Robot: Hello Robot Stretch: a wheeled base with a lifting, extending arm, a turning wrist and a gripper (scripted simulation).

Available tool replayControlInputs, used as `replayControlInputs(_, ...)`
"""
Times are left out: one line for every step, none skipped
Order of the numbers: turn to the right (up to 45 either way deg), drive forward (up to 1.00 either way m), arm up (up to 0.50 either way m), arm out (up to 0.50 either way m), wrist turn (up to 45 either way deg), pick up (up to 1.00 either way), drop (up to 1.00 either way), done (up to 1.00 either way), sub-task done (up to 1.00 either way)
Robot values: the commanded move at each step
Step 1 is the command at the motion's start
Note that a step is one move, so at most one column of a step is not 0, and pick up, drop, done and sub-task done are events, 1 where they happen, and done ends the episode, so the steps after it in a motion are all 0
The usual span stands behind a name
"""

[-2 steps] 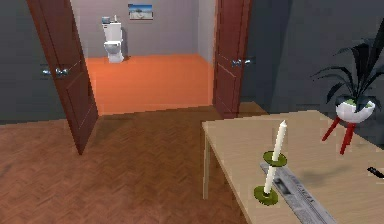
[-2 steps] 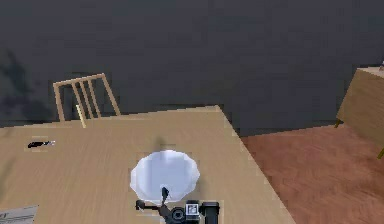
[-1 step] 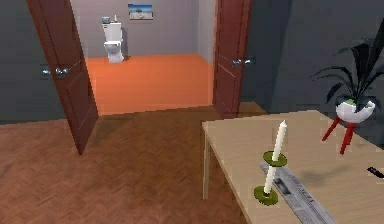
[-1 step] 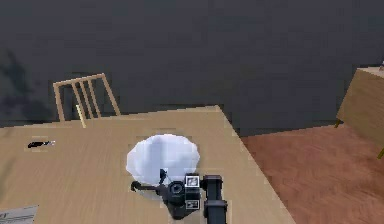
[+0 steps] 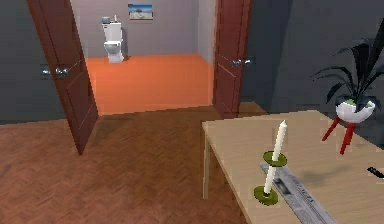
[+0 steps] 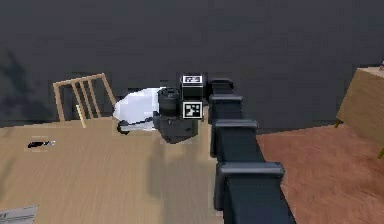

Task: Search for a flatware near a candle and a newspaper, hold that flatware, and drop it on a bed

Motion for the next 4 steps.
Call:
replayControlInputs(0.0,0.0,0.0,0.0,-45.0,0.0,0.0,0.0,0.0)
replayControlInputs(0.0,0.0,0.0,0.0,-45.0,0.0,0.0,0.0,0.0)
replayControlInputs(0.0,0.0,0.0,0.0,-6.0,0.0,0.0,0.0,0.0)
replayControlInputs(0.0,0.0,0.0,-0.2,0.0,0.0,0.0,0.0,0.0)
